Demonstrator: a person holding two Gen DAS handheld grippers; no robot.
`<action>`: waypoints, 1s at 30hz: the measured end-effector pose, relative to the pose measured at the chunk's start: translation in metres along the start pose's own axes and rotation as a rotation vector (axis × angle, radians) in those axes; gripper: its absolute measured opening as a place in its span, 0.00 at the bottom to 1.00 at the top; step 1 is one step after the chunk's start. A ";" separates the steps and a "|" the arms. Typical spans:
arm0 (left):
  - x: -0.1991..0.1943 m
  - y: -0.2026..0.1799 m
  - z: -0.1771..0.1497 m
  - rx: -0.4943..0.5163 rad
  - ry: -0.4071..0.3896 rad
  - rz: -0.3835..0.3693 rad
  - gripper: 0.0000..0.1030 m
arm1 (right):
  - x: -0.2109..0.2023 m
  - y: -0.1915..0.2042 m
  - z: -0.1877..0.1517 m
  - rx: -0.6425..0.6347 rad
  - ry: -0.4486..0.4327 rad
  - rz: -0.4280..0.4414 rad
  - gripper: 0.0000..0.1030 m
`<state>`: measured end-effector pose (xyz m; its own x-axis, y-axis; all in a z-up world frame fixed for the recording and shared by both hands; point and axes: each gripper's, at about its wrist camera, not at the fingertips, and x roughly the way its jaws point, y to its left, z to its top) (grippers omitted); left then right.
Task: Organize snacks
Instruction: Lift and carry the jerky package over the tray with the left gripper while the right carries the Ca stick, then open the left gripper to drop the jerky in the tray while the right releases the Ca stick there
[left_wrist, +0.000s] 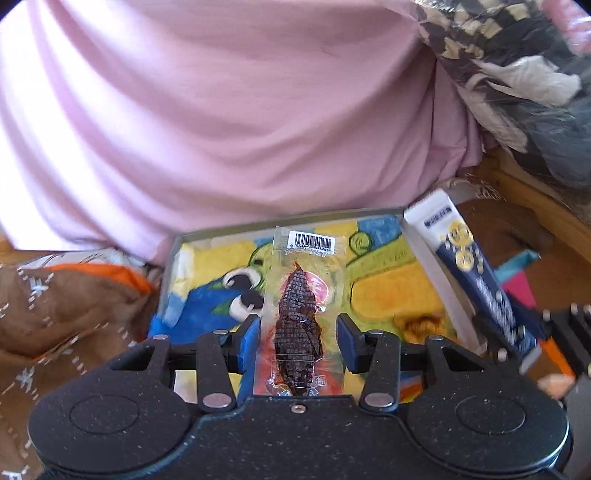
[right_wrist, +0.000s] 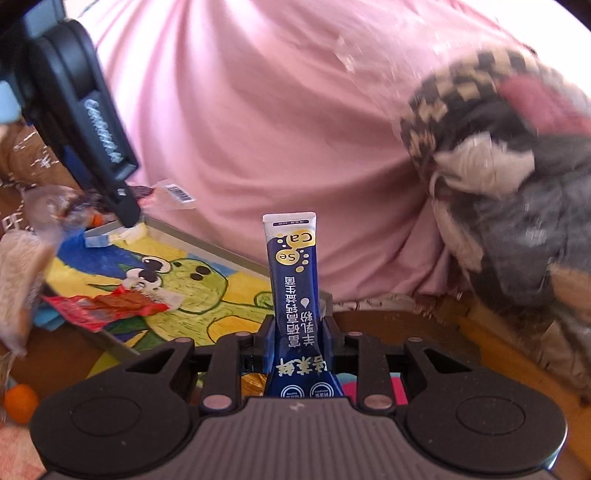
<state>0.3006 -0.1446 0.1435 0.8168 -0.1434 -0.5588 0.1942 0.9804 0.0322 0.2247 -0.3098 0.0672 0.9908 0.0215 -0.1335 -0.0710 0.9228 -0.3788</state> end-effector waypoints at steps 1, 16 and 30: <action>0.009 -0.003 0.005 -0.012 0.000 0.005 0.45 | 0.004 -0.002 -0.001 0.014 0.006 0.003 0.28; 0.097 -0.009 -0.019 -0.112 0.084 -0.042 0.46 | 0.043 -0.016 -0.014 0.100 0.123 0.071 0.28; 0.096 0.001 -0.019 -0.256 0.086 -0.026 0.77 | 0.052 -0.012 -0.014 0.121 0.135 0.074 0.51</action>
<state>0.3691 -0.1548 0.0739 0.7621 -0.1680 -0.6253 0.0619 0.9802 -0.1878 0.2753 -0.3253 0.0523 0.9585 0.0468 -0.2812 -0.1206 0.9604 -0.2513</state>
